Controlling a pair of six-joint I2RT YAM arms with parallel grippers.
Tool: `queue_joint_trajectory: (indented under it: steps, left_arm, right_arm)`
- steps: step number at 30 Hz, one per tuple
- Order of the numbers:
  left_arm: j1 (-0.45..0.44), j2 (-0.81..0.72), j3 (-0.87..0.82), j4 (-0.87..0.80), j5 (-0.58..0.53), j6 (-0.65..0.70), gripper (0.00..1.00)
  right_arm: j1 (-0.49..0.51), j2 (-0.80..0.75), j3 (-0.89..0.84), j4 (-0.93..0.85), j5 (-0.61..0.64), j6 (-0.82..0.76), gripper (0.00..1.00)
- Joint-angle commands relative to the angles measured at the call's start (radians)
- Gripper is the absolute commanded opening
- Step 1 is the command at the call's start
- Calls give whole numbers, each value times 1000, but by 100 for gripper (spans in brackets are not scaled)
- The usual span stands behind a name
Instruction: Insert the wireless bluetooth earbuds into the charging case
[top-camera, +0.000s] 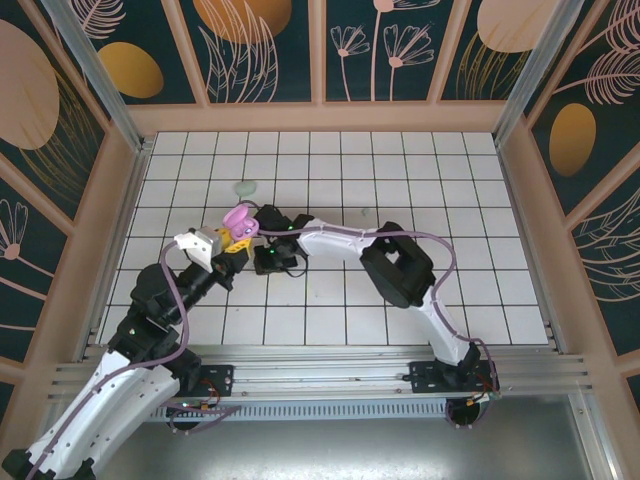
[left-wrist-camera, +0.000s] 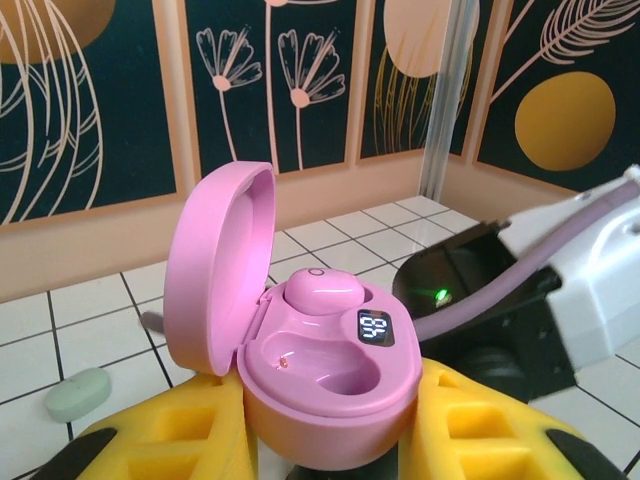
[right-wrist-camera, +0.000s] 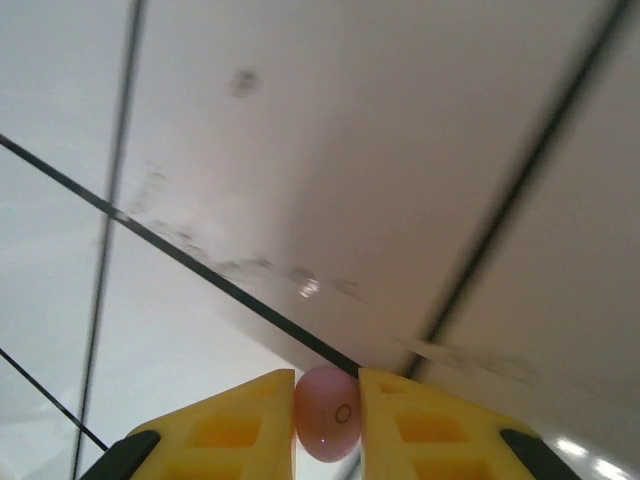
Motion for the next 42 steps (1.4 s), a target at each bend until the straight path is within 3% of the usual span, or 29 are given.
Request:
queue_joint_trajectory:
  steps: [1,11,17,26,42]
  left_arm:
    - [-2,31,5,52,37,-10,0]
    - [-2,182,-17,225,176,-10,0]
    - [-2,274,-42,328,244,42,0]
    - [-2,367,-105,538,332,86,0]
    - [-71,686,55,686,325,149,0]
  right_arm:
    - [-55,-113,-88,-7,15,-28,20]
    - [-252,-392,-436,21,47,-73,20]
    - [-361,-527,-550,5,55,-98,19]
    - [-399,-712,-517,-113,85,-130,20]
    - [-399,-951,-383,-268,57,-142,19]
